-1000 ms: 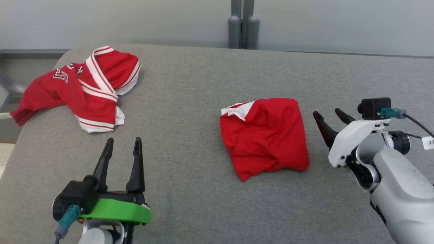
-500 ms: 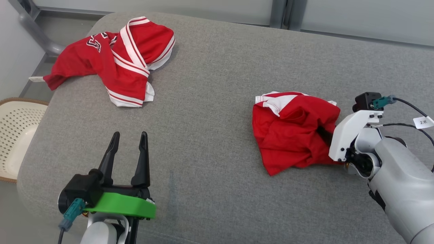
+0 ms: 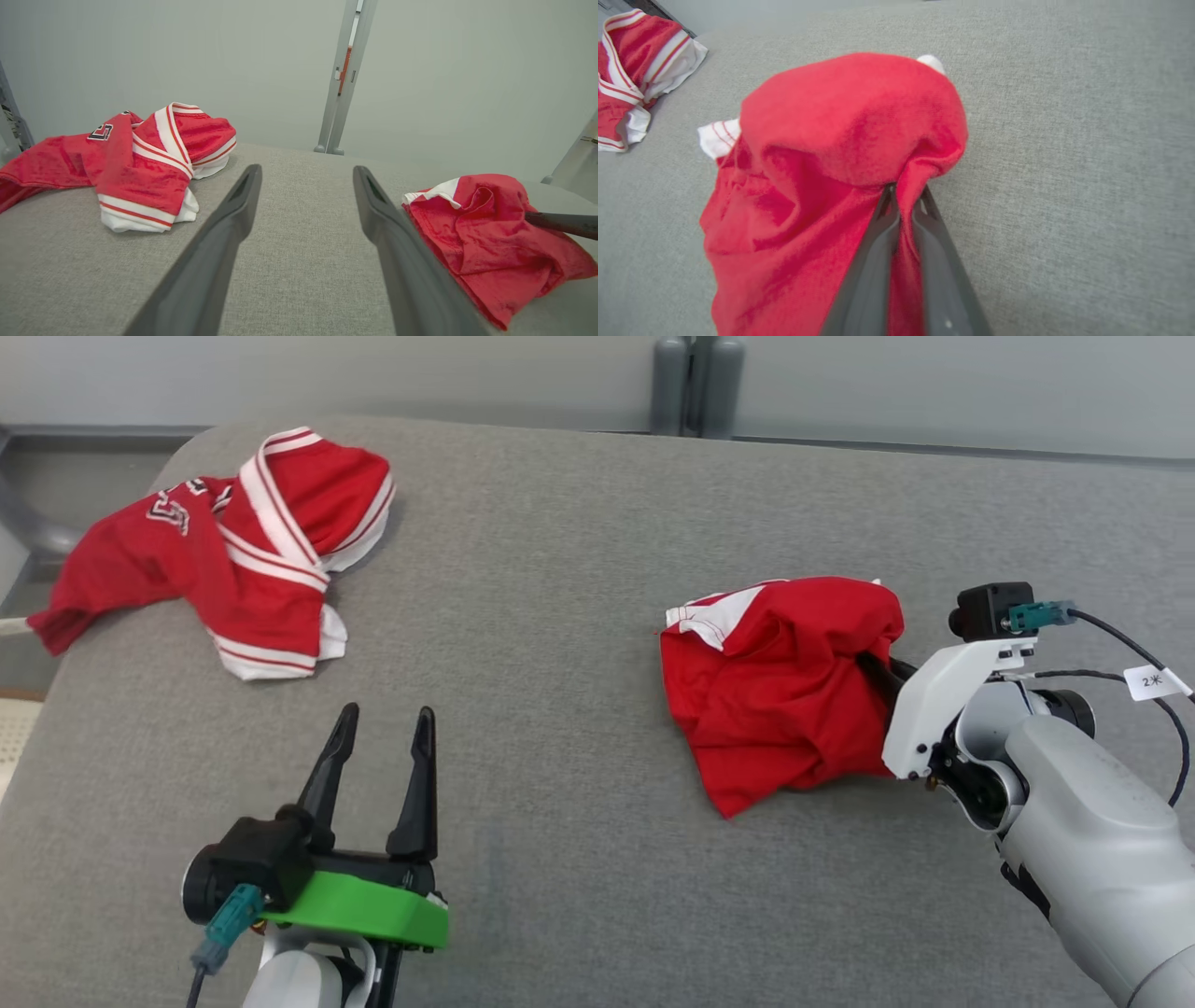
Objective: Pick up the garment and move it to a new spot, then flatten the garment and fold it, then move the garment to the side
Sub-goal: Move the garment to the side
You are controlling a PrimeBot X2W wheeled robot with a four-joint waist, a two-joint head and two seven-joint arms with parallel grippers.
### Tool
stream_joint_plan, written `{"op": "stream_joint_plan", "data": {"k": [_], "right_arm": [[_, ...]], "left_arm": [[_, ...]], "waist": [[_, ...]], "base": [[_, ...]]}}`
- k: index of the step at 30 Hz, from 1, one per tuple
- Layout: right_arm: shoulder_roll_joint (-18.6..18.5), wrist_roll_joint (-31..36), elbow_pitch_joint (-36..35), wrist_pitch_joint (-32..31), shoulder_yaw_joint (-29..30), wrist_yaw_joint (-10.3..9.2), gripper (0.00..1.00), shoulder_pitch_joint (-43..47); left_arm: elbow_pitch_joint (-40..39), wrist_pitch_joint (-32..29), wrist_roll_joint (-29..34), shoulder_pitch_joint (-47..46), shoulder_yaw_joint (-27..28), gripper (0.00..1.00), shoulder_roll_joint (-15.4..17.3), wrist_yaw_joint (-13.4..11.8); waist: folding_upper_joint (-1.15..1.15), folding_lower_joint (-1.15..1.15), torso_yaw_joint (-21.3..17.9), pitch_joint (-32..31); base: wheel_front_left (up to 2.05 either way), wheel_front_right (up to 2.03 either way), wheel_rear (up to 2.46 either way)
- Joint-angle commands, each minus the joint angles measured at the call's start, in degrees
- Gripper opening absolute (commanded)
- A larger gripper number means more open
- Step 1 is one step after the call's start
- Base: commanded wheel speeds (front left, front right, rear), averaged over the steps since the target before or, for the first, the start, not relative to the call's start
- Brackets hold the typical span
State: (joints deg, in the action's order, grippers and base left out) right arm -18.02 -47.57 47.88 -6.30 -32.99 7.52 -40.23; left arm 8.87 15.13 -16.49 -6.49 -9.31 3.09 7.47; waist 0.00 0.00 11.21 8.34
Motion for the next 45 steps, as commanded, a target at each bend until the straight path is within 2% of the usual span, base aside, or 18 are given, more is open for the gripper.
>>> {"op": "stream_joint_plan", "data": {"k": [1, 4, 8, 11, 16, 21, 29, 34, 39, 40, 41, 42, 45], "right_arm": [[-0.66, -0.81, -0.21, 0.68, -0.51, -0.05, 0.00, -0.29], [-1.20, -2.13, -1.32, 1.16, -2.55, -0.05, 0.00, -0.61], [-2.49, -3.54, -2.51, 1.62, -4.36, -0.05, 0.00, -0.96], [-3.54, -4.29, -3.32, 2.26, -5.55, -0.06, 0.00, -1.73], [-5.04, -6.53, -4.56, 3.42, -6.88, -0.05, 0.00, -3.14], [-6.89, -7.11, -4.56, 5.56, -7.47, -0.05, 0.00, -6.38], [-11.86, -6.08, -1.73, 9.07, -8.86, -0.06, 0.00, -14.34], [-15.32, -6.89, 3.25, 11.40, -8.55, -0.06, 0.00, -18.30], [-16.97, -6.50, 9.46, 15.44, -8.35, -0.06, 0.00, -20.38], [-16.99, -6.68, 10.81, 16.03, -8.17, -0.06, 0.11, -20.62], [-16.97, -6.61, 12.32, 16.89, -8.01, -0.06, 0.46, -21.18], [-16.95, -6.10, 13.78, 17.40, -8.06, -0.06, 1.00, -21.60], [-17.08, -4.13, 19.91, 19.73, -7.82, -0.06, 1.00, -22.94]], "left_arm": [[-0.20, 0.02, 0.58, 0.31, -0.85, 1.00, 0.48, 0.01], [-0.25, 0.01, 0.26, -0.13, -3.23, 1.00, 0.89, 0.02], [-0.30, 0.02, -0.34, -0.97, -5.29, 1.00, 1.07, 0.01], [-0.43, 0.01, -0.11, -1.93, -6.48, 1.00, 1.47, 0.01], [-0.57, 0.01, 0.15, -3.65, -7.31, 1.00, 2.33, 0.01], [-1.02, 0.01, 1.07, -5.50, -7.21, 1.00, 3.52, 0.01], [-2.18, -1.47, 1.77, -9.39, -6.78, 1.00, 7.24, -0.23], [-3.98, -2.40, 2.12, -10.77, -6.18, 1.00, 8.79, -0.54], [-4.30, -2.44, 1.93, -11.28, -6.23, 1.00, 9.20, -0.74], [-4.29, -2.39, 1.82, -11.32, -6.25, 1.00, 9.12, -0.83], [-4.19, -2.30, 1.71, -11.35, -6.27, 1.00, 9.01, -0.89], [-4.04, -2.21, 1.63, -11.33, -6.33, 1.00, 8.94, -0.83], [-3.41, -1.84, 1.35, -11.44, -6.40, 1.00, 8.68, -0.91]], "waist": [[0.00, 0.00, -6.23, -2.64], [0.00, 0.00, -12.10, -3.12], [0.00, 0.00, -17.76, -2.79], [0.00, 0.00, -21.05, -1.89], [0.00, 0.00, -24.14, 0.41], [0.00, 0.00, -24.82, 5.18], [0.00, 0.00, -23.08, 15.17], [0.00, 0.00, -21.67, 19.44], [0.00, 0.00, -20.60, 21.09], [0.00, 0.00, -20.44, 21.20], [0.00, 0.00, -20.23, 21.27], [0.00, 0.00, -20.08, 21.22], [0.00, 0.00, -19.60, 20.57]], "base": [[0.00, 0.00, 0.00], [0.00, 0.00, 0.00], [0.00, 0.00, 0.00], [0.00, 0.00, 0.00], [0.00, 0.00, 0.00], [0.00, 0.00, 0.00], [0.00, 0.00, 0.00], [0.00, 0.00, 0.00], [0.00, 0.00, 0.00], [0.00, 0.00, 0.00], [0.00, 0.00, 0.00], [0.00, 0.00, 0.00], [0.00, 0.00, 0.00]]}}
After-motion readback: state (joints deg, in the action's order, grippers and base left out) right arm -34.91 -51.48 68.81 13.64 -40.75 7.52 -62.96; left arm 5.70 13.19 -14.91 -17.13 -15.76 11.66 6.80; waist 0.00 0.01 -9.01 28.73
